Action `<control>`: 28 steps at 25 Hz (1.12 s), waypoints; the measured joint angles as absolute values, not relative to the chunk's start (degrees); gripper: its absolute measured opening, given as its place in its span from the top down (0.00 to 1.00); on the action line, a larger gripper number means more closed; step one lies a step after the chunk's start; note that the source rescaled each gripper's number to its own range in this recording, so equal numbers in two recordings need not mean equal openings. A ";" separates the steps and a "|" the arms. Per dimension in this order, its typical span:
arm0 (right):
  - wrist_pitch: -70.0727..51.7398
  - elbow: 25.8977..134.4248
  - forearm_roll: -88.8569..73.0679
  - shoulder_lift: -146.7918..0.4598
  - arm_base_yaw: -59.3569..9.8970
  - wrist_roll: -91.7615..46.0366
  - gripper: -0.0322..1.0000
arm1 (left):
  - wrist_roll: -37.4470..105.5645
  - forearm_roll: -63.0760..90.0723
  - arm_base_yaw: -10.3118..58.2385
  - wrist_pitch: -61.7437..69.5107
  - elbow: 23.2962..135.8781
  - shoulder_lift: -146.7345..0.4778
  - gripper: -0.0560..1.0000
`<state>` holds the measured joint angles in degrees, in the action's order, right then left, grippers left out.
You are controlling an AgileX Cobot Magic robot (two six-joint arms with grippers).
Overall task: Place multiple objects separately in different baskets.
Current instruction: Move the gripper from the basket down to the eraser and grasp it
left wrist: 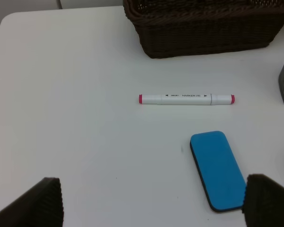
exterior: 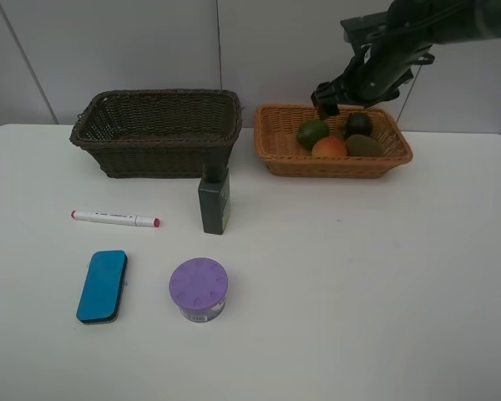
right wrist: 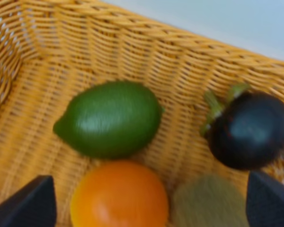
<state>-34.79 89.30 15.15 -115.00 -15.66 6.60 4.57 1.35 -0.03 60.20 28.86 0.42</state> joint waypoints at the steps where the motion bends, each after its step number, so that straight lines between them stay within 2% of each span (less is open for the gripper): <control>1: -37.31 89.30 15.15 -113.67 -15.98 6.27 0.09 | 4.57 1.35 -0.03 60.20 28.86 0.42 0.00; 5: -47.98 89.30 14.35 -107.61 -17.09 3.08 0.09 | 4.57 1.35 -0.03 60.20 28.86 0.42 0.00; 11: -62.15 86.98 4.67 -96.84 -17.10 -3.03 0.09 | 4.57 1.35 -0.03 60.20 28.86 0.42 0.00; 16: -63.81 80.41 2.14 -88.13 -17.10 -4.20 0.09 | 4.57 1.35 -0.03 60.20 28.86 0.42 0.00; 17: -64.10 75.64 1.98 -83.26 -17.10 -4.23 0.09 | 4.57 1.35 -0.03 60.20 28.86 0.42 0.00; 28: -64.18 50.77 1.09 -49.77 -17.10 -2.92 0.09 | 4.57 1.35 -0.03 60.20 28.86 0.42 0.00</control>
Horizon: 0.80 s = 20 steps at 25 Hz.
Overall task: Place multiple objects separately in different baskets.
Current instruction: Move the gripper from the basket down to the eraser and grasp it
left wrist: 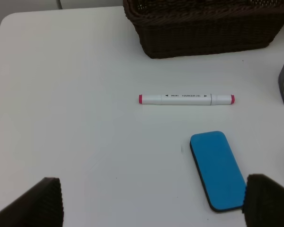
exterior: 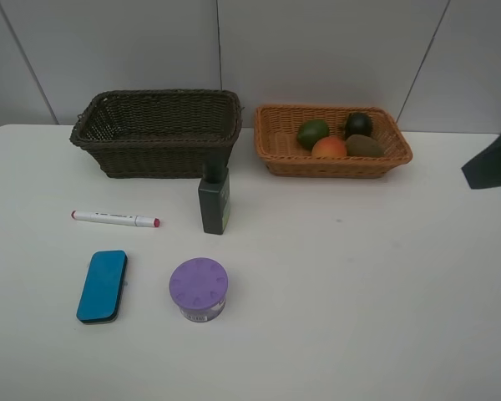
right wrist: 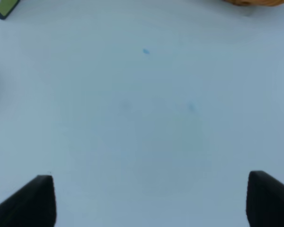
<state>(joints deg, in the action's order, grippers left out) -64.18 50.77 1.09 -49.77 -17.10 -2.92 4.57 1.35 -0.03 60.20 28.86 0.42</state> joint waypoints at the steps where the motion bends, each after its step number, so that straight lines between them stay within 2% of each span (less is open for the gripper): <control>1: -64.18 49.12 0.99 -46.22 -17.10 -2.65 0.09 | 4.57 1.35 -0.03 60.20 28.86 0.42 0.00; 10: -64.24 36.47 0.81 -17.72 -17.10 -2.44 0.09 | 4.57 1.35 -0.03 60.20 28.86 0.42 0.00; 20: -61.77 30.19 0.00 -3.58 -17.10 -2.67 0.09 | 4.57 1.35 -0.03 60.20 28.86 0.42 0.00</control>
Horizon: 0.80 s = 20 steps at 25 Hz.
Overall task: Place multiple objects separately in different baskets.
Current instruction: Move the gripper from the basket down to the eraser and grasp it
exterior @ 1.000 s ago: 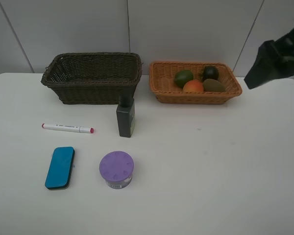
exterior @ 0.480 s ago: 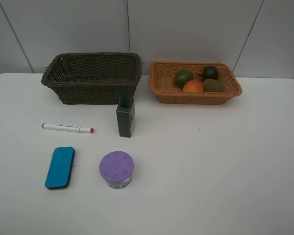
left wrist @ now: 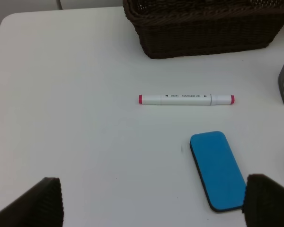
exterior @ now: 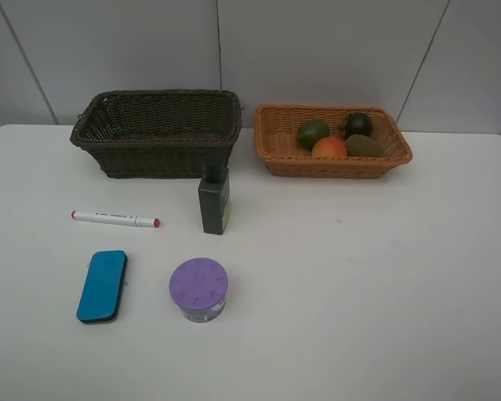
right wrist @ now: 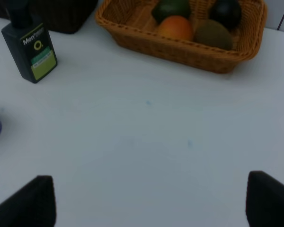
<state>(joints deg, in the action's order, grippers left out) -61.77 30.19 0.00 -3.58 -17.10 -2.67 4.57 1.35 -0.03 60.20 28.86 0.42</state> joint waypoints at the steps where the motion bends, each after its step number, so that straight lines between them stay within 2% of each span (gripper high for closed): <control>1: -61.29 30.05 0.00 -3.24 -17.10 -2.67 0.09 | 4.57 1.35 -0.03 60.20 28.86 0.42 0.00; 12: -61.01 29.86 0.00 -2.51 -16.82 -2.67 0.09 | 4.57 1.35 -0.03 60.20 28.86 0.42 0.00; 20: -61.01 29.86 0.00 0.18 -7.09 -2.63 0.09 | 4.57 1.35 -0.03 60.20 28.86 0.42 0.00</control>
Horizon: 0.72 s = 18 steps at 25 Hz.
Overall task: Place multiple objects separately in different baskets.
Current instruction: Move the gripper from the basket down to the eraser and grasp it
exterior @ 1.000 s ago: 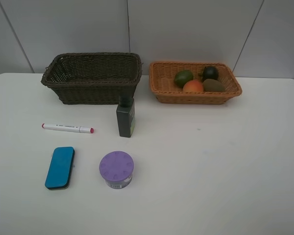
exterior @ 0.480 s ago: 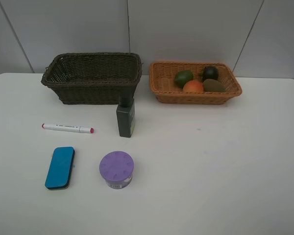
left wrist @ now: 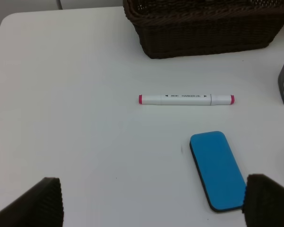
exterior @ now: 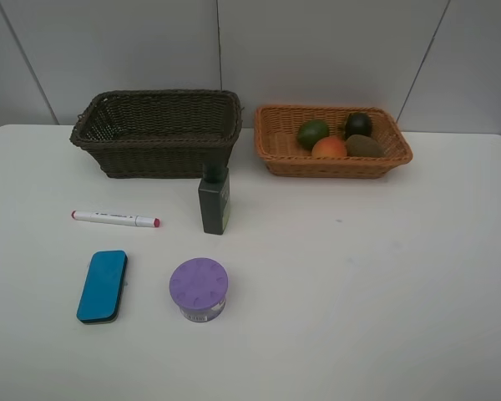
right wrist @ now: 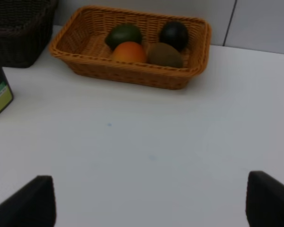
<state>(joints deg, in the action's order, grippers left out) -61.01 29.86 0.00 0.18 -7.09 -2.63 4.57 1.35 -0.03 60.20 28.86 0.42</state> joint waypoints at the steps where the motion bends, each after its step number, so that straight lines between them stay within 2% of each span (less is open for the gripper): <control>1: -61.01 29.86 0.00 0.18 -6.15 -2.46 0.09 | 4.57 1.35 -0.03 60.20 28.86 0.42 0.00; 12: -61.01 29.86 0.00 0.18 0.90 -1.18 0.09 | 4.57 1.35 -0.03 60.20 28.86 0.42 0.00; 18: -61.01 29.86 0.00 0.18 1.93 -1.16 0.09 | 4.57 1.35 -0.03 60.20 28.86 0.42 0.00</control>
<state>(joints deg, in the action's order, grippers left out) -61.01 29.86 0.00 0.18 1.93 -1.16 4.57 1.35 -0.03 60.20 28.86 0.42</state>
